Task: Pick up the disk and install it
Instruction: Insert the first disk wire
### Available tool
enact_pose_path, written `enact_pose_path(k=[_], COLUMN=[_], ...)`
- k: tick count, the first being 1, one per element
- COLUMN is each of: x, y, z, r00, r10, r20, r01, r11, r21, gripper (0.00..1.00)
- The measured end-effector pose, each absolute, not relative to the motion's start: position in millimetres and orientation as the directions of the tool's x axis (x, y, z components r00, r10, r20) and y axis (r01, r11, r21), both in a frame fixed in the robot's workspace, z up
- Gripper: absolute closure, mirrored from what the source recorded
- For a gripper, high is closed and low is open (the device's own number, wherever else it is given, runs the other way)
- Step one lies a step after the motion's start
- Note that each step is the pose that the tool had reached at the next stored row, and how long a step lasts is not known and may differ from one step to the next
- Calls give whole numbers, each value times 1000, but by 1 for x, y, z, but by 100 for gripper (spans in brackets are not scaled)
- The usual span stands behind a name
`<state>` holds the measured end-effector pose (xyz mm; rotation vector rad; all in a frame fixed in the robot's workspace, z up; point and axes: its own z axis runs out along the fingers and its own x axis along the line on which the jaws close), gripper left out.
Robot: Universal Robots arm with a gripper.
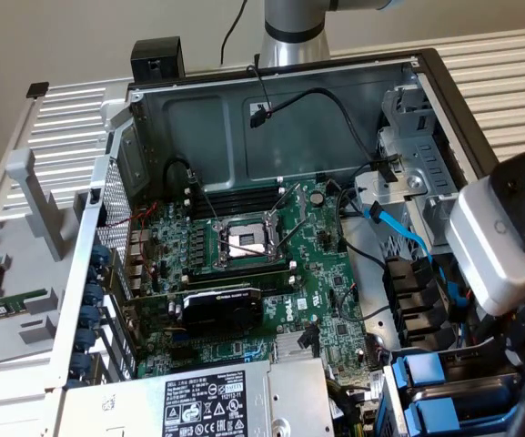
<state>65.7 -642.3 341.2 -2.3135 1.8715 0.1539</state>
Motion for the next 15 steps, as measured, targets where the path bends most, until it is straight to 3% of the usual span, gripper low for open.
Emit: enact_pose_path(k=[1,3,15], x=[66,66,66], y=[-642,-642,-640], z=[341,341,346], r00=[211,211,214], r10=[-961,-960,-960], r20=[-181,-182,-180], r01=[-977,-977,-977], r11=[-203,-203,-206], r21=[-61,-61,-60], gripper=[82,83,83])
